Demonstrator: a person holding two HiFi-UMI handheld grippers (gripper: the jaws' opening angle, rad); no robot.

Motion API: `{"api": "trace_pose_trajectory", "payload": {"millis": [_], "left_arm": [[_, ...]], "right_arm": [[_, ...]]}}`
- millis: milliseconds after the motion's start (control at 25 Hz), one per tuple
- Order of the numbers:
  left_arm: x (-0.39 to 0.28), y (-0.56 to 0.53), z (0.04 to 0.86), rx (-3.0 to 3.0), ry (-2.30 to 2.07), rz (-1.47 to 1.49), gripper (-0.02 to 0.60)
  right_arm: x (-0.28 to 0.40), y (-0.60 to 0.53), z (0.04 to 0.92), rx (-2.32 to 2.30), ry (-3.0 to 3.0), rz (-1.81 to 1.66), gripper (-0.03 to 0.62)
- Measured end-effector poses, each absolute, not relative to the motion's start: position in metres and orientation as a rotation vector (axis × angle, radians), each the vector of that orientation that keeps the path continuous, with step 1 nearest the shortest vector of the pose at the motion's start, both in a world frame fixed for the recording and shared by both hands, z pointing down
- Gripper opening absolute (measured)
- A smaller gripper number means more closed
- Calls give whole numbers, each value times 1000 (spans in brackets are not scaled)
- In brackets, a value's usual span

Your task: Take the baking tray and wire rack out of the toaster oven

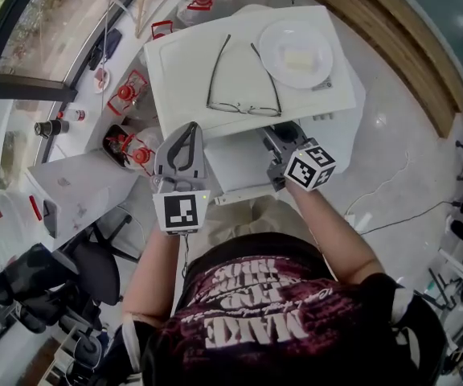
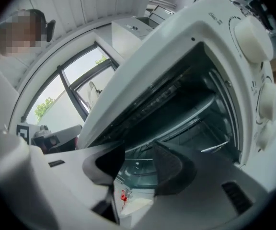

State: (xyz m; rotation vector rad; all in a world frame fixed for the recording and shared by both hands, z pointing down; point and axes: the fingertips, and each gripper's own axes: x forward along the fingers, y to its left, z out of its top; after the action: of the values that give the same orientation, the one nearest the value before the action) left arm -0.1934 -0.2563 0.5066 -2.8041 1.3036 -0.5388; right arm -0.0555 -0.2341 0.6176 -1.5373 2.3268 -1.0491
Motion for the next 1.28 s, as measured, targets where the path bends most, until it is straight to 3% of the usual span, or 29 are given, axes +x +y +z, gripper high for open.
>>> {"api": "trace_pose_trajectory", "payload": {"millis": [240, 520, 1280], "left_arm": [[-193, -255, 508, -2842, 1282, -542, 6], [-191, -255, 509, -2842, 1228, -576, 6], [-192, -256, 512, -2806, 1263, -593, 6]], "right_arm": [[-59, -259, 625, -1492, 2237, -1137, 213], [-58, -269, 630, -1444, 2160, -1233, 164], [-65, -182, 635, -1297, 2185, -1337, 148]]}}
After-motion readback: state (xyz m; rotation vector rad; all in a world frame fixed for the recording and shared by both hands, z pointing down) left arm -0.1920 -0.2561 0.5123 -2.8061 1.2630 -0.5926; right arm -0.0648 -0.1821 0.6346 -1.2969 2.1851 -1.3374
